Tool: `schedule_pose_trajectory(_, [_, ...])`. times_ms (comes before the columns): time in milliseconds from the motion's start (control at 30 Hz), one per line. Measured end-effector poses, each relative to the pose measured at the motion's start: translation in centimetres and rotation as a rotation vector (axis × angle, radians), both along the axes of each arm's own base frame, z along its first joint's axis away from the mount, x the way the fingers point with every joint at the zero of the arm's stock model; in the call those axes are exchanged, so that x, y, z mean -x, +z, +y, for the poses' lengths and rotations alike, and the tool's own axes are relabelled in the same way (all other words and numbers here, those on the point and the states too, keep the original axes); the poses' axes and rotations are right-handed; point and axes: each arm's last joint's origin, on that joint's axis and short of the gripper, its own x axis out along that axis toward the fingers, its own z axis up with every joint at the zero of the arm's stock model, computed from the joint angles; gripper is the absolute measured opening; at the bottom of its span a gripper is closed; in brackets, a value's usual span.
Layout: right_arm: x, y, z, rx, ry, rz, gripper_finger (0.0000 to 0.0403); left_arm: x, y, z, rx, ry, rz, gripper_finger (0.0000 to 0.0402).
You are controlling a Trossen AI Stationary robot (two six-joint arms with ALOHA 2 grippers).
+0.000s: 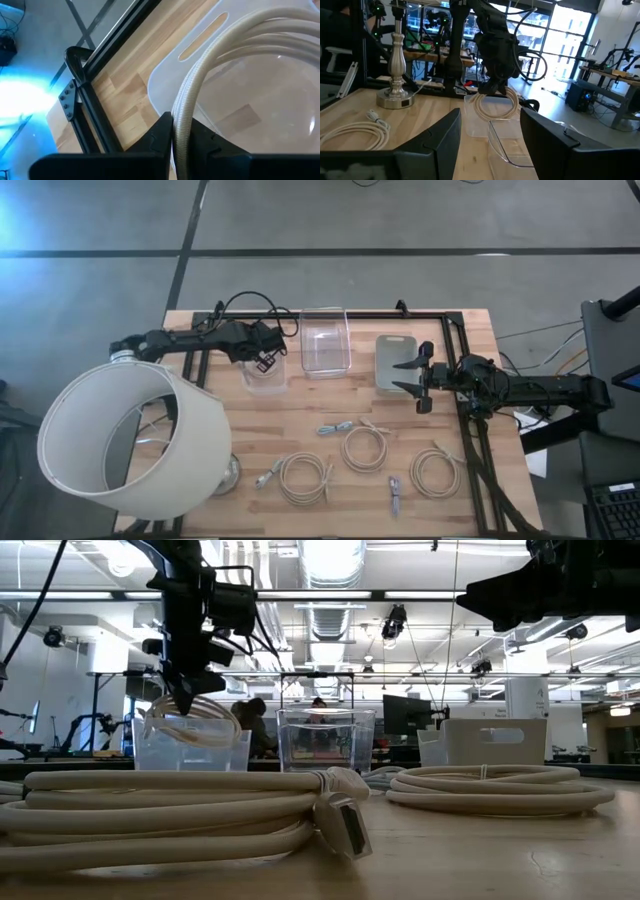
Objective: Pick & Place USB Port
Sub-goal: Put the brown USB cable into the white bin, then put the brown USB cable into the white transparent bin
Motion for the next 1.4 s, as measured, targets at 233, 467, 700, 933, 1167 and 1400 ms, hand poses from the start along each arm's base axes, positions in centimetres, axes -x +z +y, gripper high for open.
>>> schedule_pose_trajectory(233, [0.0,0.0,0.0,0.0,0.0,0.0,0.0201,0.1,0.0,0.1,0.002,0.004,0.001,0.0041])
schedule_pose_trajectory(467, [0.0,0.0,0.0,0.002,0.0,0.0,0.0201,0.1,-0.6,0.1,-0.004,0.005,-0.009,0.0087])
schedule_pose_trajectory(700, [0.0,0.0,0.0,0.003,0.0,0.0,0.0201,0.1,-1.2,0.1,-0.01,0.005,-0.023,0.0108])
schedule_pose_trajectory(933, [0.0,0.0,0.0,0.003,0.0,0.0,0.0201,0.0,-1.2,0.0,-0.01,0.001,-0.024,0.0108])
schedule_pose_trajectory(1167, [0.0,0.0,0.0,0.0,0.0,0.0,0.0201,-1.6,0.5,-1.2,0.03,-0.073,-0.123,0.0108])
schedule_pose_trajectory(1400, [0.0,0.0,0.0,0.0,0.0,0.0,0.0201,-4.4,3.7,-4.0,-0.012,-0.236,-0.266,0.0108])
